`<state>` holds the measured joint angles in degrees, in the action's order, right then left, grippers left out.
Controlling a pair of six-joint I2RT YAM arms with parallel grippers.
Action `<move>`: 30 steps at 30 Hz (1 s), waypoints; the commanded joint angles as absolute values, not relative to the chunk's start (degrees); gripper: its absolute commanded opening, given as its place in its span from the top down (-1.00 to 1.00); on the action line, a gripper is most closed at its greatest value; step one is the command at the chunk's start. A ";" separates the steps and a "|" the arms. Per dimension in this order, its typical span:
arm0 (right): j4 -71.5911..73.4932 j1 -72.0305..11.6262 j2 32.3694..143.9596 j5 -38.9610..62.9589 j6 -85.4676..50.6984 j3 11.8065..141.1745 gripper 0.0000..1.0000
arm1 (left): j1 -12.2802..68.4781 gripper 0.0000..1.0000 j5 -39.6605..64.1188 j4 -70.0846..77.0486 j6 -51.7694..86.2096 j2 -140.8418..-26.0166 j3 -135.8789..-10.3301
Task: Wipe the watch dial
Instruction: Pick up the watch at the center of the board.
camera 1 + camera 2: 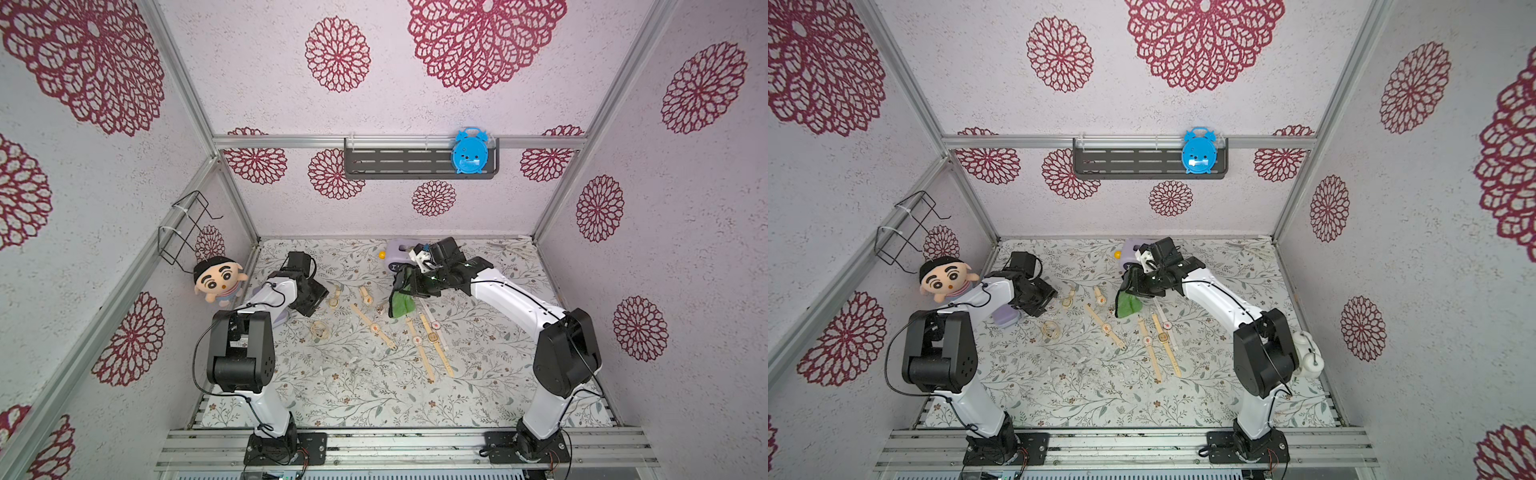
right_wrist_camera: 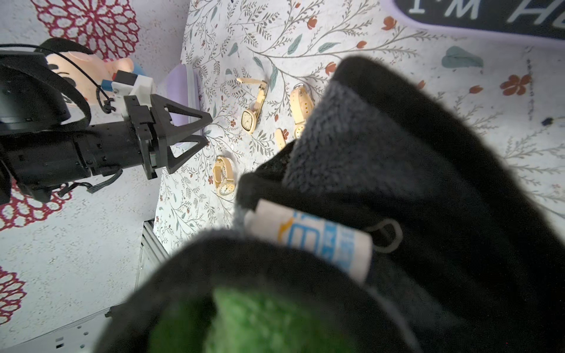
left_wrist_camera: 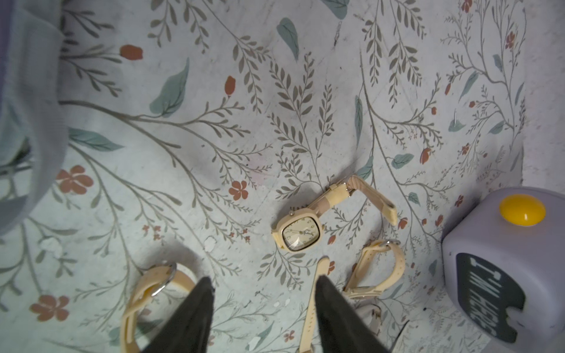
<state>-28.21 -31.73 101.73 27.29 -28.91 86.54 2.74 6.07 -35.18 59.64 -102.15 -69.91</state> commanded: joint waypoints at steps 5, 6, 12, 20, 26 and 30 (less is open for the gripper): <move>-26.76 -30.52 95.68 27.81 -27.15 83.87 1.00 | 6.62 0.12 3.03 -38.65 58.91 -102.80 -75.62; -26.51 -30.39 95.42 27.77 -27.22 83.39 1.00 | 7.57 0.11 2.01 -39.90 58.65 -102.98 -76.98; -25.67 -29.28 94.31 27.95 -27.43 81.57 1.00 | 14.63 -0.05 -3.96 -50.37 59.13 -107.40 -88.73; -25.05 -28.24 93.01 28.60 -27.69 79.84 1.00 | 20.18 -0.19 -7.49 -62.45 60.24 -120.76 -105.64; -25.14 -27.49 91.54 28.91 -27.52 77.80 1.00 | 21.25 -0.36 -8.37 -64.78 59.88 -126.60 -111.62; -25.57 -26.76 91.06 29.27 -27.09 77.17 1.00 | 21.25 -0.39 -8.35 -64.61 59.68 -129.61 -113.51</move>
